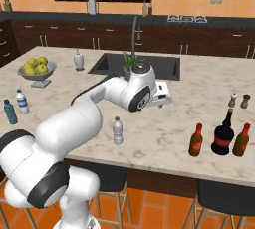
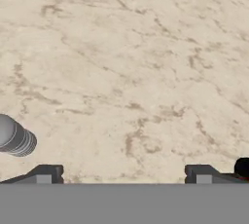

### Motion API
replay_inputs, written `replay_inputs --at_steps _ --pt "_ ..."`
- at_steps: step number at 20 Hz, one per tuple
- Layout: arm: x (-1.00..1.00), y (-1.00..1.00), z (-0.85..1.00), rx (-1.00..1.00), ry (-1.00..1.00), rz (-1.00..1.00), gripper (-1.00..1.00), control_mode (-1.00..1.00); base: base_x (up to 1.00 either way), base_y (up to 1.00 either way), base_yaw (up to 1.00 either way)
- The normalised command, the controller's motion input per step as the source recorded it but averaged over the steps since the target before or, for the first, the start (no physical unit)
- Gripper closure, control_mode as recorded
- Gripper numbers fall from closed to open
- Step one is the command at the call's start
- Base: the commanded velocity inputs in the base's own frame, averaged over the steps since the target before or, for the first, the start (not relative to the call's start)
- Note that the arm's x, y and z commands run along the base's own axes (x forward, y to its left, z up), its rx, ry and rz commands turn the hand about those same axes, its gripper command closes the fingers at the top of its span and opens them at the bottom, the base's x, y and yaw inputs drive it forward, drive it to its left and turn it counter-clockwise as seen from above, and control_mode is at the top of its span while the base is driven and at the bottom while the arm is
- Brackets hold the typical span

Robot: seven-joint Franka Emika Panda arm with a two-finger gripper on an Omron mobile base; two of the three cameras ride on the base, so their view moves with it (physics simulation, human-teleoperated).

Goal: Move the plastic bottles in the middle to the plastics group, and the glass bottles in the middle to the glass group.

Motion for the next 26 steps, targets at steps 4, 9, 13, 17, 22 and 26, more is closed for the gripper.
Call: replay_inputs --at_steps 4,9,13,17,22,26 --pt "-0.18 0.72 0.0 0.23 0.03 -0.01 -1.0 -1.0 0.0 0.0 0.0" --pt "-0.17 0.78 0.0 0.15 0.0 -0.06 -1.0 -1.0 0.0 0.0 0.0" --pt "-0.2 0.6 -0.03 0.01 0.04 -0.09 -1.0 -1.0 0.0 0.0 0.0" --pt "-0.2 0.39 -0.19 0.0 0.14 -0.16 -1.0 -1.0 0.0 0.0 0.0" --pt "-0.05 0.34 -0.42 0.0 0.19 -0.11 -1.0 -1.0 0.0 0.0 0.0" --pt "0.0 0.1 -0.17 0.0 0.0 -0.03 -1.0 -1.0 0.0 0.0 0.0"
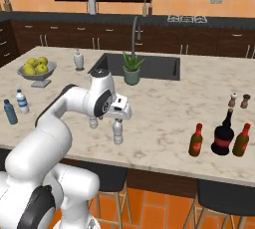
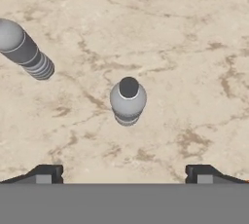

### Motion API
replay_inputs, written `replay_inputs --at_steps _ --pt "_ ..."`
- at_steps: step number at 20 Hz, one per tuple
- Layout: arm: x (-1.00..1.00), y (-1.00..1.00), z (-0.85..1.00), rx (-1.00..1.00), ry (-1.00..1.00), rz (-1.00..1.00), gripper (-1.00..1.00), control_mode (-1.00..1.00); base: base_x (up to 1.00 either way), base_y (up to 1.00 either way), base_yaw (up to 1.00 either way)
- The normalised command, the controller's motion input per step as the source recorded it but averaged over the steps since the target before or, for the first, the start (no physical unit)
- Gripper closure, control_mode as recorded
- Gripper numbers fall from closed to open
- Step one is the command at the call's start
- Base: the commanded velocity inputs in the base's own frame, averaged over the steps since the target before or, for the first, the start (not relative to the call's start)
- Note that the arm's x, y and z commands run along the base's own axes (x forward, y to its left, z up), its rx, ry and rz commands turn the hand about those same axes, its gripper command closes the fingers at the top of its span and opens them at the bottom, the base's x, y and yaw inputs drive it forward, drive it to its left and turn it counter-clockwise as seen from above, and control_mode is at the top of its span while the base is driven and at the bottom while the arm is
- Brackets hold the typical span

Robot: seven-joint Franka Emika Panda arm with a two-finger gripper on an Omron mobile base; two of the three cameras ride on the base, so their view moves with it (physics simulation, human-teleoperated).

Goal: Move the plastic bottles in the middle to the plastics group, and the glass bottles in the middle to the glass group.

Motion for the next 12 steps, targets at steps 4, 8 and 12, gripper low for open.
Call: replay_inputs --at_steps 4,8,12 --pt "0.24 0.07 -0.29 0.0 0.0 -0.01 -1.0 -1.0 0.0 0.0 0.0" --pt "0.22 0.0 -0.25 0.0 0.0 0.0 -1.0 -1.0 0.0 0.0 0.0" --pt "0.18 0.0 -0.25 0.0 0.0 0.0 -1.0 -1.0 0.0 0.0 0.0"
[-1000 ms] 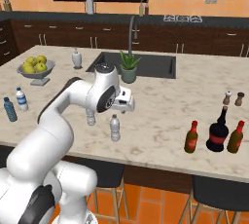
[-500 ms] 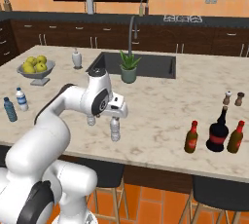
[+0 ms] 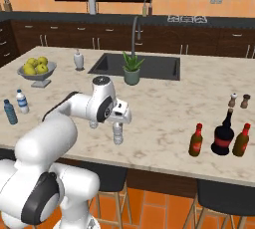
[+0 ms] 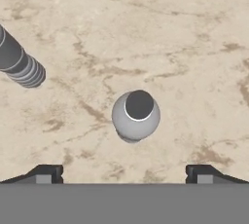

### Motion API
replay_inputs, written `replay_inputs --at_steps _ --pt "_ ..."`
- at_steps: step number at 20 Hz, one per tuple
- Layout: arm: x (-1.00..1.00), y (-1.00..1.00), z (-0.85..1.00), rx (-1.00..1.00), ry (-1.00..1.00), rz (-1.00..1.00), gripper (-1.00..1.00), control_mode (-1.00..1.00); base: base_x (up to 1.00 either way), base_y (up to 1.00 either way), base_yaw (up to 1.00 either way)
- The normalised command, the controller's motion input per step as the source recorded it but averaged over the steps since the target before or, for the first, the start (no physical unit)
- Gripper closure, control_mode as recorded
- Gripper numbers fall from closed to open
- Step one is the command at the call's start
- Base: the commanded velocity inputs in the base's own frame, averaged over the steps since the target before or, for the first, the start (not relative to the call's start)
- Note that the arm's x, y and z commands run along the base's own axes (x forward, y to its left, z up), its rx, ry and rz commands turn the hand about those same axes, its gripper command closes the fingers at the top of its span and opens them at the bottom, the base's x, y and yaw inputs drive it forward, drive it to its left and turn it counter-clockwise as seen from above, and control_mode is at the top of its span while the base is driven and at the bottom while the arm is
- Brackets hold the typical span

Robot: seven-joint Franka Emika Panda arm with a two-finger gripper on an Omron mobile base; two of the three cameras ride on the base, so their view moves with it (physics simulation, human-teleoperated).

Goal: Move the plastic bottles in the middle to the plastics group, and the glass bottles in the middle to the glass group.

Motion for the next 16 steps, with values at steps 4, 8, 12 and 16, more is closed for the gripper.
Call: replay_inputs --at_steps 4,8,12,16 --pt "0.19 0.0 -0.15 0.0 0.0 0.0 -1.0 -1.0 0.0 0.0 0.0" --pt "0.2 -0.03 -0.08 0.0 0.0 0.0 -1.0 -1.0 0.0 0.0 0.0" --pt "0.19 -0.04 -0.04 0.0 0.0 0.0 -1.0 -1.0 0.0 0.0 0.0" --pt "0.15 -0.03 -0.06 0.0 0.0 0.0 -1.0 -1.0 0.0 0.0 0.0"
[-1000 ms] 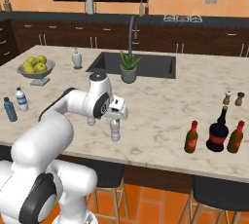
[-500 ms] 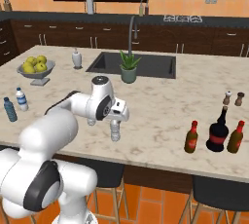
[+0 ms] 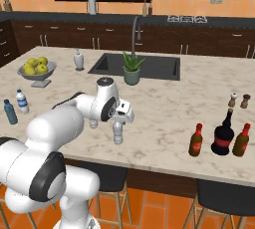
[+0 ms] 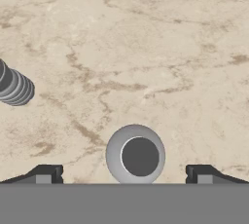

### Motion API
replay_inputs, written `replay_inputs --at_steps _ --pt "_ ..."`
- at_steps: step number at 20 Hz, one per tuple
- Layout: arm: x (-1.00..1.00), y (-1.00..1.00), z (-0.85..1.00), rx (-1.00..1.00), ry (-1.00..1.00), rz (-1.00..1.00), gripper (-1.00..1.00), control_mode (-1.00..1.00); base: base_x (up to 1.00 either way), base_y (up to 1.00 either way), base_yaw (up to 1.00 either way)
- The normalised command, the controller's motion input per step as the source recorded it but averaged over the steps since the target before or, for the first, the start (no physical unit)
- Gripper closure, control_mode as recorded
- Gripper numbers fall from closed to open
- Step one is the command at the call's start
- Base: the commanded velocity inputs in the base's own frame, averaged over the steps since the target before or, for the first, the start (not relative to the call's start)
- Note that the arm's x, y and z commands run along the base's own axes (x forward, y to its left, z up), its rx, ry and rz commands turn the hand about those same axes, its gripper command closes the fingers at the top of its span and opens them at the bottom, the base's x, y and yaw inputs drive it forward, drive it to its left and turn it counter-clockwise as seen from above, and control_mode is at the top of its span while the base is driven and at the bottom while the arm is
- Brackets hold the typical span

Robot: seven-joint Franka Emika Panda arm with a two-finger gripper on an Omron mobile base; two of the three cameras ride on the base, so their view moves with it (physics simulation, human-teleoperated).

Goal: Move the plastic bottles in the middle to the plastics group, and the glass bottles in the middle to the glass group.

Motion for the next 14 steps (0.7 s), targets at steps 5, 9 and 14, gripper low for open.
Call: replay_inputs --at_steps 5,9,14 --pt "0.08 -0.1 -0.11 0.0 0.0 0.0 -1.0 -1.0 0.0 0.0 0.0" --pt "0.04 -0.07 -0.11 0.0 0.0 0.0 -1.0 -1.0 0.0 0.0 0.0" --pt "0.08 0.05 -0.15 0.0 0.0 0.0 -1.0 -1.0 0.0 0.0 0.0"
